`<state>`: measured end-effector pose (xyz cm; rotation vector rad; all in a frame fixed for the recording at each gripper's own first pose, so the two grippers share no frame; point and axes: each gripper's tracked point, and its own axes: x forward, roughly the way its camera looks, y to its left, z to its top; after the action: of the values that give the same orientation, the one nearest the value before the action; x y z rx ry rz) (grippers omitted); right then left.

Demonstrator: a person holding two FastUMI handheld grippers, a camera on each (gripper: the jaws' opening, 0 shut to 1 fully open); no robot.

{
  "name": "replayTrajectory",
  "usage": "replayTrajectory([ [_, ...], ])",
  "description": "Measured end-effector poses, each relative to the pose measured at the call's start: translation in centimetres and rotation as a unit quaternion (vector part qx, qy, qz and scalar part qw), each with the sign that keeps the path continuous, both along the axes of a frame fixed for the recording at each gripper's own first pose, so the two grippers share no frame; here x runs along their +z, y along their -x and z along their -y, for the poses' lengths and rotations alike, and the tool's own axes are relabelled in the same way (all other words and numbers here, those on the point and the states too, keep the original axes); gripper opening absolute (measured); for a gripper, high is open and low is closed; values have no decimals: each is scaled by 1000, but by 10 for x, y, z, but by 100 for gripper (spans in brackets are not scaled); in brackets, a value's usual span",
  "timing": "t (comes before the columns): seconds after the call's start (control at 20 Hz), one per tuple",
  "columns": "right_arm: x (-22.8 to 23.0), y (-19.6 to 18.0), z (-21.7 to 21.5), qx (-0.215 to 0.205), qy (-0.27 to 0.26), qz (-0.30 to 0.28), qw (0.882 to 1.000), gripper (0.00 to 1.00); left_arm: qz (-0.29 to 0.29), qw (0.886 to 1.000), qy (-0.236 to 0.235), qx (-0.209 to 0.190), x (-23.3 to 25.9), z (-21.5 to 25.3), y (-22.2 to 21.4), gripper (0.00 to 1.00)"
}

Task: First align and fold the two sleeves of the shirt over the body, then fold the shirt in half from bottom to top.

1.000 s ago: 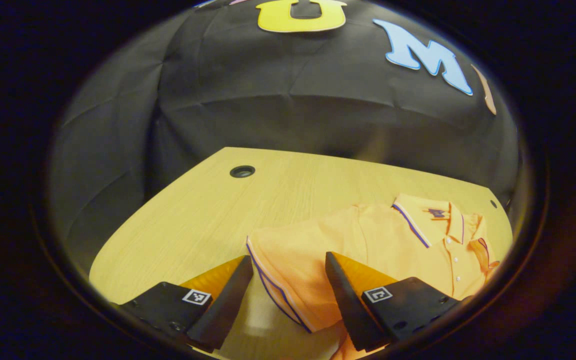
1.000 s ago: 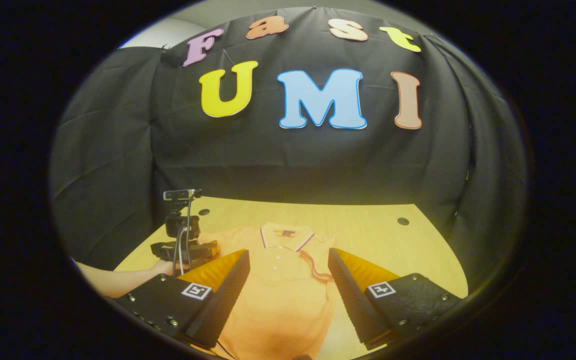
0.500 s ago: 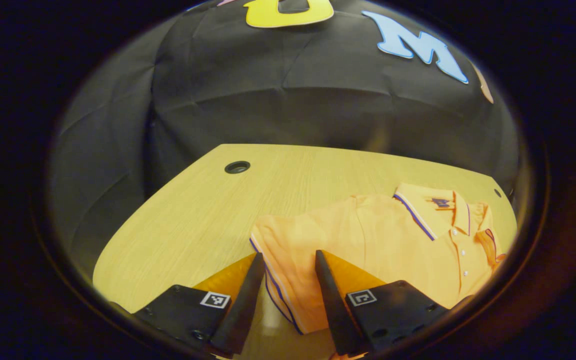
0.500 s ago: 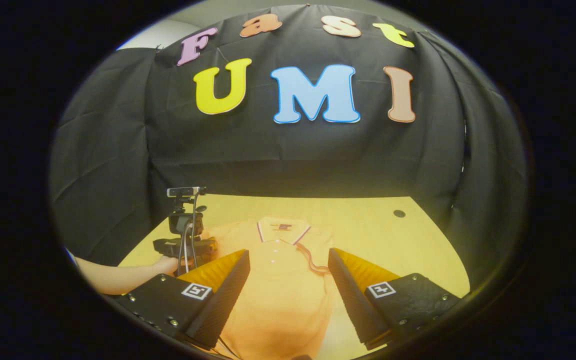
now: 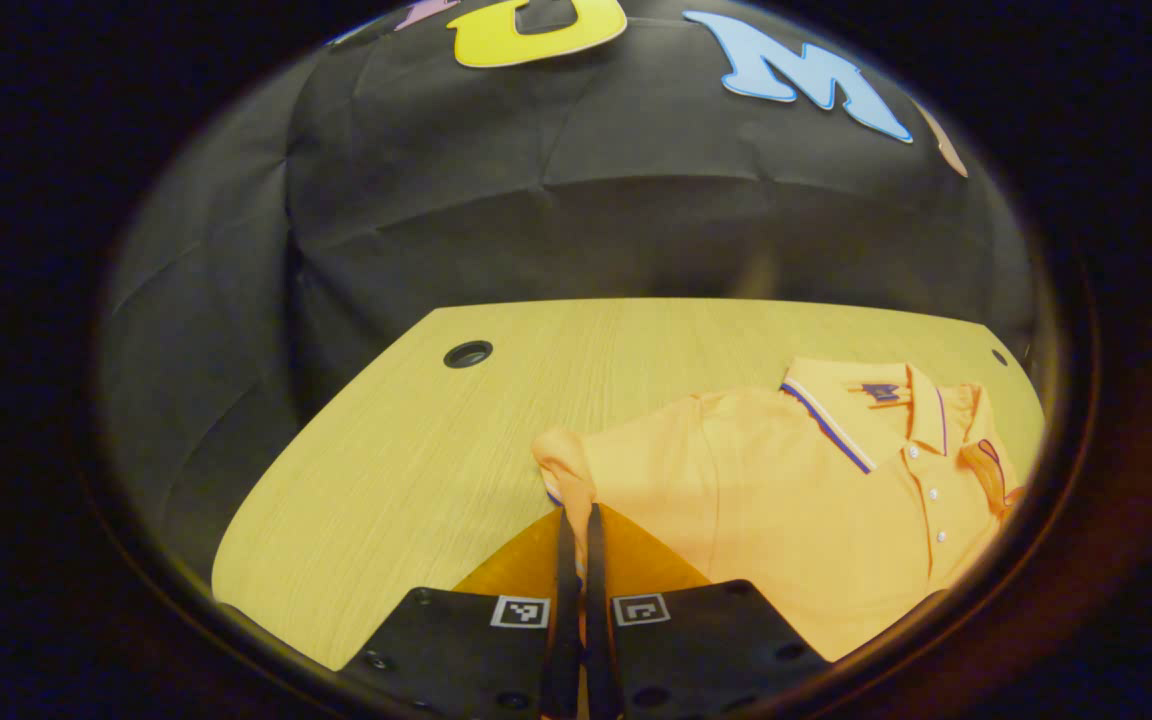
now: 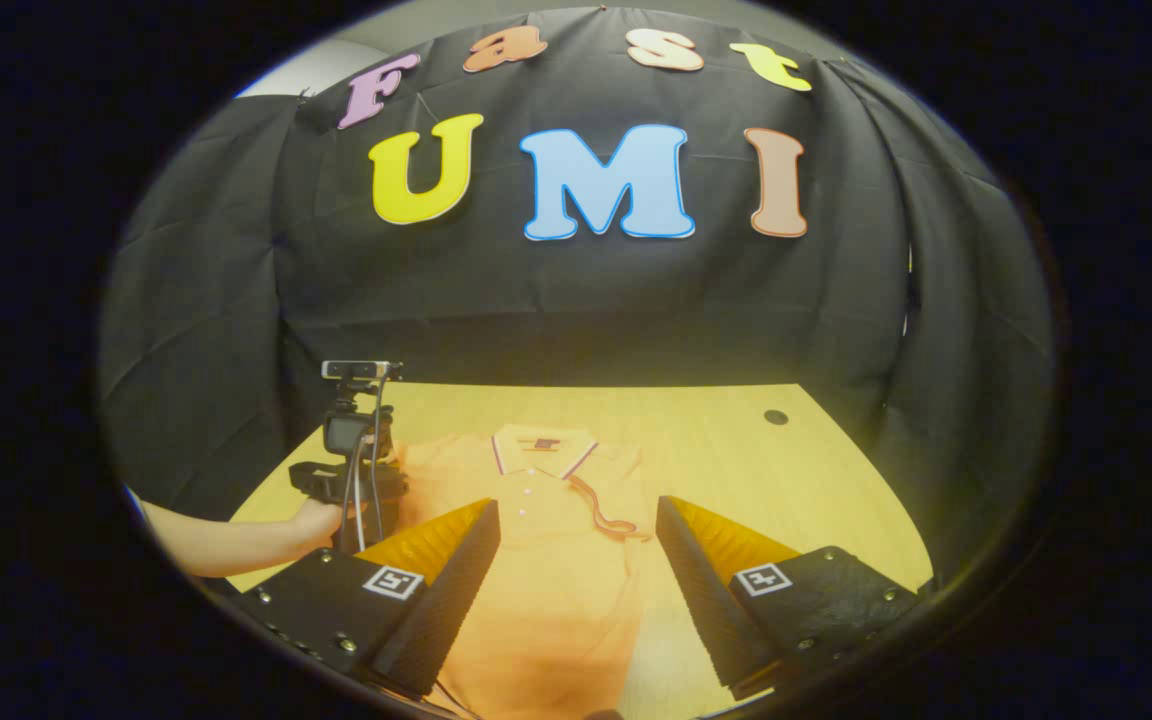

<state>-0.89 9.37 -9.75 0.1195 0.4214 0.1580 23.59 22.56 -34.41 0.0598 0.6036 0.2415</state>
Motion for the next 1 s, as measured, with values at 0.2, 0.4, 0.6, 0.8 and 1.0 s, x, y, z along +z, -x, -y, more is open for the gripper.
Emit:
replayTrajectory([
  [0.2,-3,-3,5,-10,-12,-2,1000,98,25,999,-8,-18,27,16,-3,9],
  [0.4,-3,-6,-2,-8,-22,-2,1000,98,33,999,-7,-43,40,42,-5,9],
  [0.6,-5,-6,-5,-10,-22,-4,1000,98,25,996,-25,-84,39,75,-5,9],
  [0.8,-14,-3,-1,-36,-27,-13,999,97,12,993,-29,-117,29,100,-8,12],
  [1.0,-25,-1,-3,-58,-48,-29,997,98,2,989,-25,-145,21,121,-10,12],
])
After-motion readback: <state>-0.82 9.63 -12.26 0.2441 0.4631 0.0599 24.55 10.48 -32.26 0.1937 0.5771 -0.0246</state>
